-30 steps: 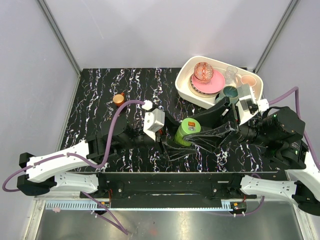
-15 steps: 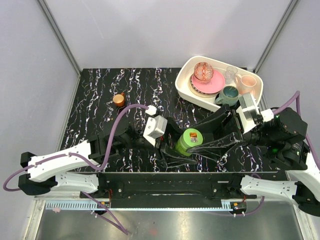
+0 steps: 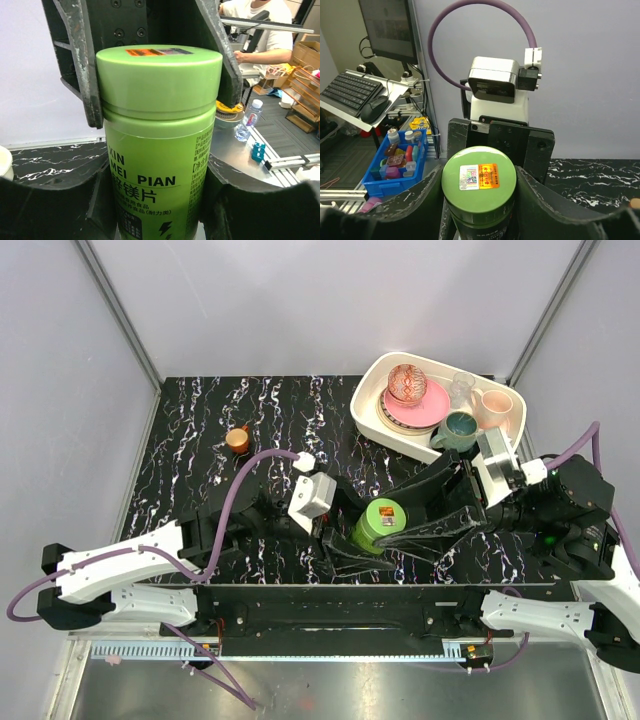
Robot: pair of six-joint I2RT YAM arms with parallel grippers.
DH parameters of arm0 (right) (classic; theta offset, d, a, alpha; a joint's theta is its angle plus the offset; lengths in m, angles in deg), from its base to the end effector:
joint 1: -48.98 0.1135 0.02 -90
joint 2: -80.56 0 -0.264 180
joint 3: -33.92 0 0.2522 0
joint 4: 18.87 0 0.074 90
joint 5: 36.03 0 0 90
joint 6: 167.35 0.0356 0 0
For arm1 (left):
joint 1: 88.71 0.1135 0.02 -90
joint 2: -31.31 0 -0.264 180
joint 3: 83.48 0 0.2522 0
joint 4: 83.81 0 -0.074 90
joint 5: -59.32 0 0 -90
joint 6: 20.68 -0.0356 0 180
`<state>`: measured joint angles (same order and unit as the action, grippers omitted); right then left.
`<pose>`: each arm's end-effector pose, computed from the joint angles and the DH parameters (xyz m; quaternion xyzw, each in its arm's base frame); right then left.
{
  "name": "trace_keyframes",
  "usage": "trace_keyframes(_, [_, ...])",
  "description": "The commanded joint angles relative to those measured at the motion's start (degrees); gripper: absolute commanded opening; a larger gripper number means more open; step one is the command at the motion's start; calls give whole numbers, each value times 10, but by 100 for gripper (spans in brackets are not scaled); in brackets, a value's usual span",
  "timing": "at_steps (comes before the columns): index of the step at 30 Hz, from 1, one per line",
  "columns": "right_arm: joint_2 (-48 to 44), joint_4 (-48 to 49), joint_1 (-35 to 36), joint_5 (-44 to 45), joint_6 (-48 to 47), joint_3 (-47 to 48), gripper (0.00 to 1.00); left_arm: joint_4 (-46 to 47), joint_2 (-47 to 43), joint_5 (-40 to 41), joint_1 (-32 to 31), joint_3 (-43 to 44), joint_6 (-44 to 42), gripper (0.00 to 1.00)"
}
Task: Sort the pills into containers
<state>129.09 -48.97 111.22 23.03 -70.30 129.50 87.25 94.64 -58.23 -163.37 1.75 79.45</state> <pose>0.0383 0.1121 0.5264 -0.4557 0.4091 0.5709 0.5469 0.0472 -0.2342 0.4672 0.4804 0.4120 -0.6219 0.4612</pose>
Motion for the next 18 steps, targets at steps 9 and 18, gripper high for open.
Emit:
trace_keyframes(9, [15,-10,3,184,33,14,29,-43,-16,254,3,28,-20,0])
trace_keyframes(18, [30,-59,3,243,53,39,71,-61,-16,290,3,36,-32,0])
